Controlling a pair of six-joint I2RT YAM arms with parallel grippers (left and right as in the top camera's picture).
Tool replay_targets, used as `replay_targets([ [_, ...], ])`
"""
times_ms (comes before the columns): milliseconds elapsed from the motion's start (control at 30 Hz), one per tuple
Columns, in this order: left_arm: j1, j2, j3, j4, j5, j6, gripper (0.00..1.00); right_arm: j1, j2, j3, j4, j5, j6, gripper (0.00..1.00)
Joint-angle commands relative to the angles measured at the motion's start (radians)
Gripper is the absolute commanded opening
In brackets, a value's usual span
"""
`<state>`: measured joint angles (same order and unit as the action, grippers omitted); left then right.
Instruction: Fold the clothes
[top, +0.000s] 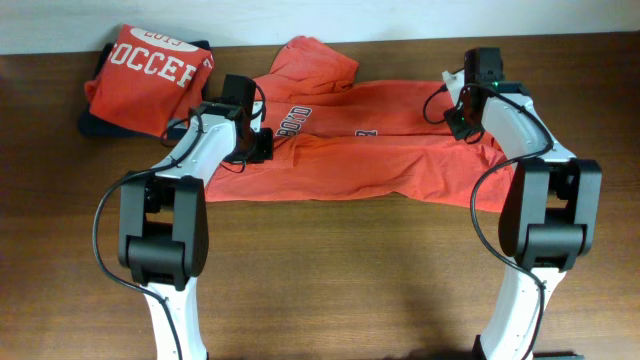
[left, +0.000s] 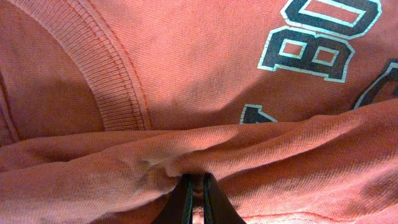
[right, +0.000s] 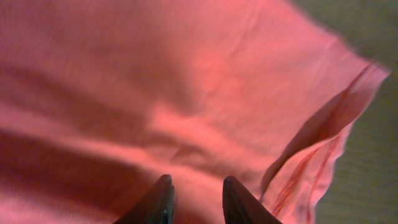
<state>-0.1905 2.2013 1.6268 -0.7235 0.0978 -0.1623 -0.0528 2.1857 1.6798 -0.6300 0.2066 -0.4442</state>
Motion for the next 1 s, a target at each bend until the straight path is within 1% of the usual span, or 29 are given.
replay_targets([
  [0,-0.001,0.013,-0.011,-0.004,-0.019,-0.005,0.08,-0.008,-0.008,0.048,0.007,0.067,0.064,0.31],
  [100,-0.001,0.013,-0.011,-0.011,-0.019,-0.005,0.09,-0.008,-0.039,0.123,-0.091,0.092,0.181,0.31],
  [133,-0.001,0.013,-0.011,-0.012,-0.019,-0.005,0.09,-0.008,-0.052,0.157,-0.159,0.087,0.211,0.31],
  [200,-0.001,0.013,-0.011,-0.012,-0.019,-0.005,0.09,-0.008,-0.071,0.217,-0.313,0.064,0.221,0.31],
  [300,-0.001,0.013,-0.011,-0.009,-0.019,-0.005,0.09,-0.008,-0.077,0.261,-0.523,0.003,0.231,0.31],
  [367,-0.001,0.013,-0.011,-0.007,-0.019,-0.005,0.09,-0.010,-0.073,0.252,-0.599,-0.023,0.287,0.31],
  [400,-0.001,0.013,-0.011,-0.005,-0.019,-0.005,0.09,-0.014,-0.067,0.230,-0.647,-0.023,0.355,0.25],
  [433,-0.001,0.013,-0.011,-0.002,-0.019,-0.005,0.09,-0.018,-0.062,0.209,-0.658,-0.024,0.386,0.19],
  [467,-0.001,0.013,-0.011,-0.002,-0.019,-0.005,0.09,-0.021,-0.062,0.183,-0.656,-0.029,0.414,0.16],
  [533,-0.001,0.013,-0.011,-0.002,-0.019,-0.005,0.09,-0.029,-0.062,0.124,-0.620,-0.058,0.428,0.06],
  [567,-0.001,0.013,-0.011,-0.002,-0.019,-0.005,0.08,-0.033,-0.062,0.100,-0.598,-0.074,0.427,0.04],
  [733,-0.001,0.013,-0.011,-0.003,-0.019,-0.005,0.09,-0.047,-0.062,-0.007,-0.467,-0.090,0.427,0.04],
  [967,-0.001,0.013,-0.011,-0.002,-0.019,-0.005,0.09,-0.081,-0.061,-0.085,-0.265,0.015,0.427,0.04],
])
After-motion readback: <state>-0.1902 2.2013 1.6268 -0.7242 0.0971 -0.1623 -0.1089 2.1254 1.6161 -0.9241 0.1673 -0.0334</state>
